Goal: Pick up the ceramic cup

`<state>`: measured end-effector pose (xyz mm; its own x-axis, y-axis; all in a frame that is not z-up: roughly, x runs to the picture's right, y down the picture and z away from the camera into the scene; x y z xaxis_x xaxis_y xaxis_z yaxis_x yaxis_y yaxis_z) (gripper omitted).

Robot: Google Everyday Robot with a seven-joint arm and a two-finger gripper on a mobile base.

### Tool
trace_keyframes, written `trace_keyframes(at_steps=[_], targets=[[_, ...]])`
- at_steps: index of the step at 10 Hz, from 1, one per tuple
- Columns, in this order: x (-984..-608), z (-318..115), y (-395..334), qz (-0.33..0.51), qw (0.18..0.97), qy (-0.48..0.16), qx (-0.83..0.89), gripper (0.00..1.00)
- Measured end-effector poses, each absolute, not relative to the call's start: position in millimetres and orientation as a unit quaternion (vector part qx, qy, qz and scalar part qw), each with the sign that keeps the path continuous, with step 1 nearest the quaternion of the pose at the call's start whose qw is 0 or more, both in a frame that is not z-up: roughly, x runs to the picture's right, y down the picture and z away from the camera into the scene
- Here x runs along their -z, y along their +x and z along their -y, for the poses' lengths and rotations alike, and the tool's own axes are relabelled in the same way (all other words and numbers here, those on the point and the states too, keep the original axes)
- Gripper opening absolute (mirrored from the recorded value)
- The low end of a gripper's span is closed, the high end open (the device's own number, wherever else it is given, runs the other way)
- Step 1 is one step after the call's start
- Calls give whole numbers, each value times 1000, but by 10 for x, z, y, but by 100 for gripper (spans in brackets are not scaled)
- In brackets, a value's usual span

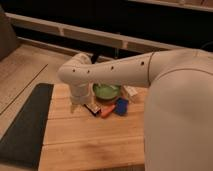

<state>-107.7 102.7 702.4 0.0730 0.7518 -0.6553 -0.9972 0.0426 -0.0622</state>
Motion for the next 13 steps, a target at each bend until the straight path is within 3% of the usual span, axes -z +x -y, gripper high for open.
trace_keyframes(at_steps=[9,11,13], targets=[[-7041,-1013,-1073,-232,685,-261,-639,65],[-7159,-712,-1016,-200,717,-238,-624,65],[-7305,-106,-1015,-125,774,-203,-587,65]])
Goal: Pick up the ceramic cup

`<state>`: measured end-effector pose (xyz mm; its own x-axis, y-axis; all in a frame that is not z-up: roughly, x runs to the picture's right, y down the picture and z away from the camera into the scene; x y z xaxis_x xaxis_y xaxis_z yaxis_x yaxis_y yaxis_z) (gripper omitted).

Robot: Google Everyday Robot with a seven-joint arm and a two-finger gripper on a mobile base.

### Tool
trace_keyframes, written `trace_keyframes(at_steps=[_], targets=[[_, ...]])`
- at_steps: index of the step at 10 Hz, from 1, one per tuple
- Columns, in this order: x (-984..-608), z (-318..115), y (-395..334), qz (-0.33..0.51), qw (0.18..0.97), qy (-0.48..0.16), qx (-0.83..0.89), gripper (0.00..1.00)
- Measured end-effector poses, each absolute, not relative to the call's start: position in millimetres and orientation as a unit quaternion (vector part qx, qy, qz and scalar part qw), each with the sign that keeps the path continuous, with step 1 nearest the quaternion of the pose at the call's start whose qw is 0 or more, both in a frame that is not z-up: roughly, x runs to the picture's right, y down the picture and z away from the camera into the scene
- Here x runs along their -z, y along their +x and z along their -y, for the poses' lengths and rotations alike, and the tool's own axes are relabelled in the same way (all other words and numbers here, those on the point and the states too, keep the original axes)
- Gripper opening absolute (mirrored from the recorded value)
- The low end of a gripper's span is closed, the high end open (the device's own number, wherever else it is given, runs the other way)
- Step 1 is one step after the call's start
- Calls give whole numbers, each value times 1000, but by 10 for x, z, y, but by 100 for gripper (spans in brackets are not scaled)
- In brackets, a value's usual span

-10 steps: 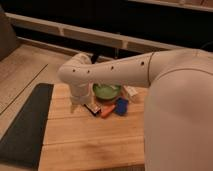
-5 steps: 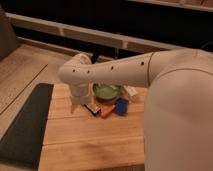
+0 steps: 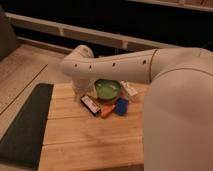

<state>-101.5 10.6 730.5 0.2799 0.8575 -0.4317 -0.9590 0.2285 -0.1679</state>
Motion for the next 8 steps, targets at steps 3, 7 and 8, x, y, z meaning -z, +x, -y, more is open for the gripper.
trace_keyframes(at_steps=[3,7,8], targets=[[-7323,683,-1080,-13,834,-162,-528,65],[-7348,997,-1032,18,850,-135,-508,65],[-7430,1004,-935,8,847,-131,-516,65]])
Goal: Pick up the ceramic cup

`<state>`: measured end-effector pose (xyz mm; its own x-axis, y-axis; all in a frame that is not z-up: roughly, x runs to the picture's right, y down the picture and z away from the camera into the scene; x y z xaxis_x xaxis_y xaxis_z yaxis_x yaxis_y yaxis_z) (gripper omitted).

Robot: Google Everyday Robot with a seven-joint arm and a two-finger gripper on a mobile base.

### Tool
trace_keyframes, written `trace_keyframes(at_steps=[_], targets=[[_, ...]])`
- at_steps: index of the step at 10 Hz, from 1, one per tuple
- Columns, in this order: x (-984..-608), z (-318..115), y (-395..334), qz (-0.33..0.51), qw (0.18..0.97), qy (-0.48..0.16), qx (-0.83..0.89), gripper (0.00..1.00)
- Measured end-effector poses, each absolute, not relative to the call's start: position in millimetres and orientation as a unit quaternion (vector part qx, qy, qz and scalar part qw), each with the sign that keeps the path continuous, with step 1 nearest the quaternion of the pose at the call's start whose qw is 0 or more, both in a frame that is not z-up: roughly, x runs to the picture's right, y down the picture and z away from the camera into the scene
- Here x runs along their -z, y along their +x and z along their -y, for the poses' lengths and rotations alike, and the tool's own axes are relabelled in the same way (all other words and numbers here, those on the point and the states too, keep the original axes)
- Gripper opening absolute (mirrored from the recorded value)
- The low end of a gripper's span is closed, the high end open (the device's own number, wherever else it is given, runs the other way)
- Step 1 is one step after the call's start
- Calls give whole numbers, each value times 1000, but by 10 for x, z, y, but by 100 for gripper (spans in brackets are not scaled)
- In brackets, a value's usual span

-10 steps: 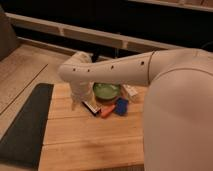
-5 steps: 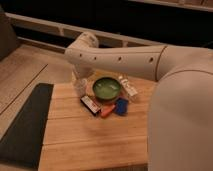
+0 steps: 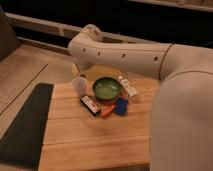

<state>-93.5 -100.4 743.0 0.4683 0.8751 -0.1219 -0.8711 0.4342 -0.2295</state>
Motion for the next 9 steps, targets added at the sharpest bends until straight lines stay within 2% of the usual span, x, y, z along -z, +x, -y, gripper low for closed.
trace_keyframes(at_steps=[2,5,9], targets=[[-7834,1004,-678,-21,834,-130,-535,65],[-8330,1003,-747,-19,828,-155,-539,65],[-8715,958,-1068,-1,819,-202,-537,65]])
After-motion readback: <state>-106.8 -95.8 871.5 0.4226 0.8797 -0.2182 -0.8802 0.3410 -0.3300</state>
